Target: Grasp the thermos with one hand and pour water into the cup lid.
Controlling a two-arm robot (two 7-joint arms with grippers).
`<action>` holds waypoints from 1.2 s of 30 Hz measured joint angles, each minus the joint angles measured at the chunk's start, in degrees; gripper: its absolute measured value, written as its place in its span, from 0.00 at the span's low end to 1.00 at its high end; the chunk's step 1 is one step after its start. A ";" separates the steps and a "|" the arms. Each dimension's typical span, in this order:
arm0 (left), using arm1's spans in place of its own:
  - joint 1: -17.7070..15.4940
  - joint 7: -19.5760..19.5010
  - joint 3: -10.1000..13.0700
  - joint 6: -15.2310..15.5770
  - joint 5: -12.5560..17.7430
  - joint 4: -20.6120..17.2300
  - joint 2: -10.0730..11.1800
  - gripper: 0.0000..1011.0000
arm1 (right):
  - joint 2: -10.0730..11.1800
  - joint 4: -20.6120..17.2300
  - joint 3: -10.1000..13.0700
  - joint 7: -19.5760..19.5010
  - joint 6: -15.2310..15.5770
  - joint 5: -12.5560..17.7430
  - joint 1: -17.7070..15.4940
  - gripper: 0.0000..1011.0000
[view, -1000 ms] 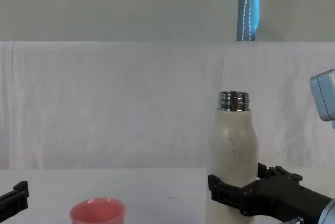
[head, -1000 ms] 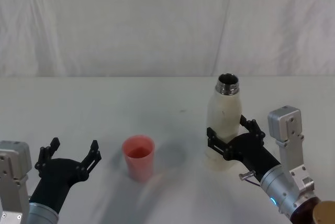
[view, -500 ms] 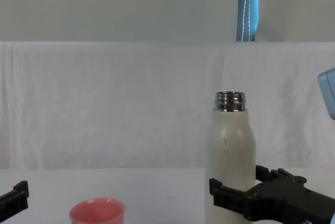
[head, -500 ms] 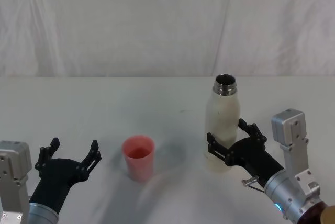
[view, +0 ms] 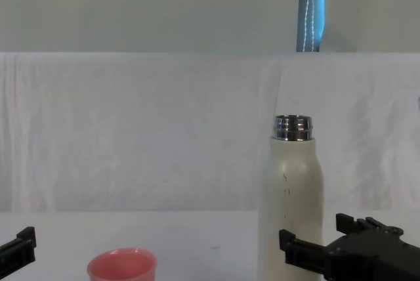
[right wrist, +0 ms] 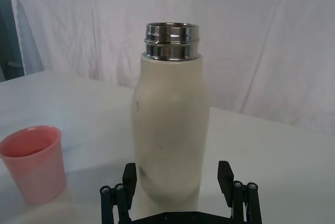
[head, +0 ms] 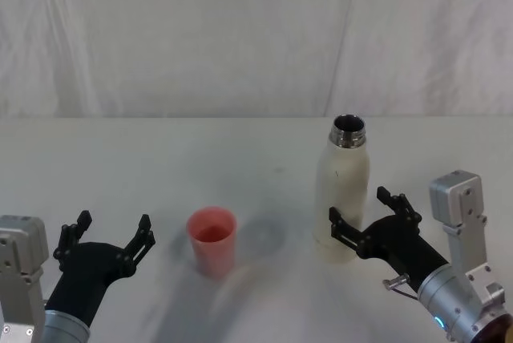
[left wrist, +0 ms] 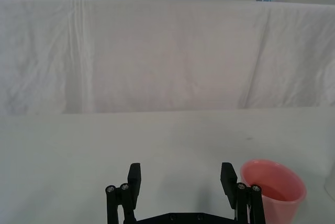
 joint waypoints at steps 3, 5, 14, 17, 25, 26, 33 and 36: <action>0.00 0.00 0.00 0.00 0.00 0.00 0.00 0.99 | 0.16 -0.60 0.37 -0.01 0.27 0.57 -0.52 0.99; 0.00 0.00 0.00 0.00 0.00 0.00 0.00 0.99 | 0.39 -1.26 0.70 0.20 0.47 1.31 -1.08 0.99; 0.00 0.00 0.00 0.00 0.00 0.00 0.00 0.99 | 2.69 -5.12 1.95 2.03 1.48 4.73 -4.15 0.99; 0.00 0.00 0.00 0.00 0.00 0.00 0.00 0.99 | 3.31 -5.92 2.55 1.75 1.59 5.24 -5.04 0.99; 0.00 0.00 0.00 0.00 0.00 0.00 0.00 0.99 | 3.58 -6.67 4.60 -2.11 0.25 3.73 -6.26 0.99; 0.00 0.00 0.00 0.00 0.00 0.00 0.00 0.99 | 3.41 -6.67 5.12 -3.02 -0.24 3.13 -6.32 0.99; 0.00 0.00 0.00 0.00 0.00 0.00 0.00 0.99 | 1.68 -6.60 7.21 -6.02 -2.01 1.02 -6.41 0.99; 0.00 0.00 0.00 0.00 0.00 0.00 0.00 0.99 | 0.74 -6.32 8.03 -6.79 -2.58 0.64 -6.41 0.99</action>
